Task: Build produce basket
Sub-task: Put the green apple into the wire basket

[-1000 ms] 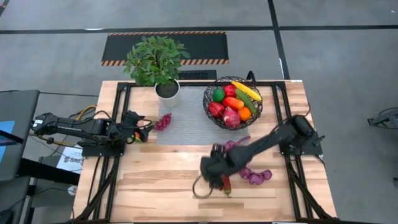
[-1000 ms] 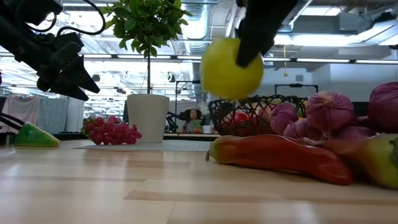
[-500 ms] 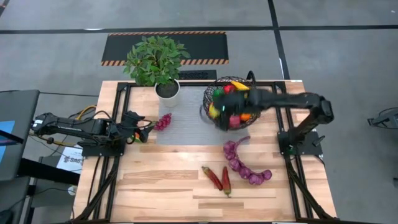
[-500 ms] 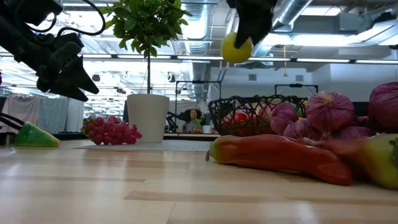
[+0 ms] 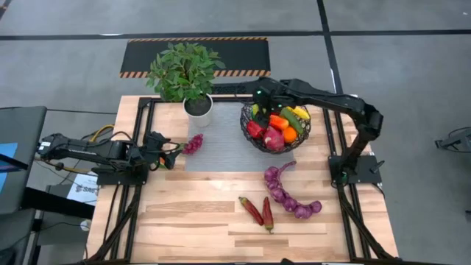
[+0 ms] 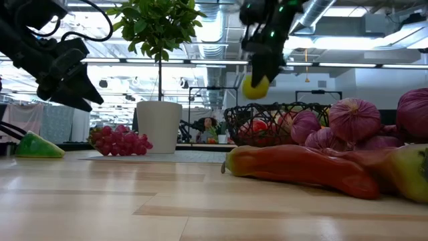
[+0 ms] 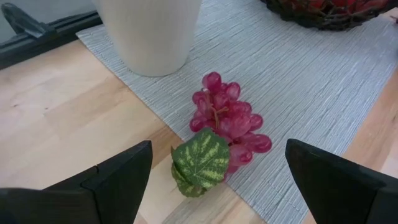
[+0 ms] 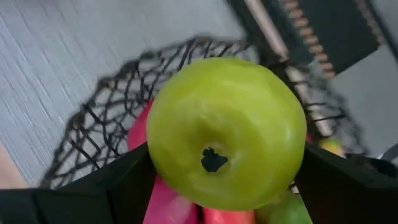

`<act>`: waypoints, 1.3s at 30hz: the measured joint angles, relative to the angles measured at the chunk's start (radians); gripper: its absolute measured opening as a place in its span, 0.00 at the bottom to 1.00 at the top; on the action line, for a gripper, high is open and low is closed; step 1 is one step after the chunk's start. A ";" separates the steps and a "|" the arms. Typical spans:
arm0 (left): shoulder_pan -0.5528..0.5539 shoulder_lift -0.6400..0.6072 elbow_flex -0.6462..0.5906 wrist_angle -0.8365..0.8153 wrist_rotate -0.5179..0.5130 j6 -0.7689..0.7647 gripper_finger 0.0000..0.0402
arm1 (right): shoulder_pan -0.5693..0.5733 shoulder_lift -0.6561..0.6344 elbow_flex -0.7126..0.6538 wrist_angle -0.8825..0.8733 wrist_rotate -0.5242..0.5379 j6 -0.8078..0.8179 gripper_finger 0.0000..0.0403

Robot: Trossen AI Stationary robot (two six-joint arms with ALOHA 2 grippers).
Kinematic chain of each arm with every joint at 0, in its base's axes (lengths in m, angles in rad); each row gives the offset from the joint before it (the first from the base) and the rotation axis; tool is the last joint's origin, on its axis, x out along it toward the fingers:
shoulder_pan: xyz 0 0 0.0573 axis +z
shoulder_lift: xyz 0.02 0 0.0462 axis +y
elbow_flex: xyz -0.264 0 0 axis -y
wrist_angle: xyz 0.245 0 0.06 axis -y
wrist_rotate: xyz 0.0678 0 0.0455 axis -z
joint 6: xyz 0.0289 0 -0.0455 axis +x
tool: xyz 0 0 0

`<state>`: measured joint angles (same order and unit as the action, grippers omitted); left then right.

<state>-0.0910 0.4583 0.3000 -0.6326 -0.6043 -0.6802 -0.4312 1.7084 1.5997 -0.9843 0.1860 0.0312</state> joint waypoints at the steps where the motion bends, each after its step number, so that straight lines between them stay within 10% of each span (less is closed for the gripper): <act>1: 0.000 0.000 0.000 -0.003 0.004 -0.008 0.88 | -0.007 0.021 -0.002 0.001 -0.008 -0.009 0.86; 39: 0.000 0.000 0.000 -0.008 0.041 -0.039 0.88 | -0.050 0.228 0.194 -0.148 -0.056 -0.092 0.99</act>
<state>-0.0914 0.4580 0.3000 -0.6406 -0.5634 -0.7189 -0.4810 1.9362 1.7935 -1.1321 0.1295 -0.0611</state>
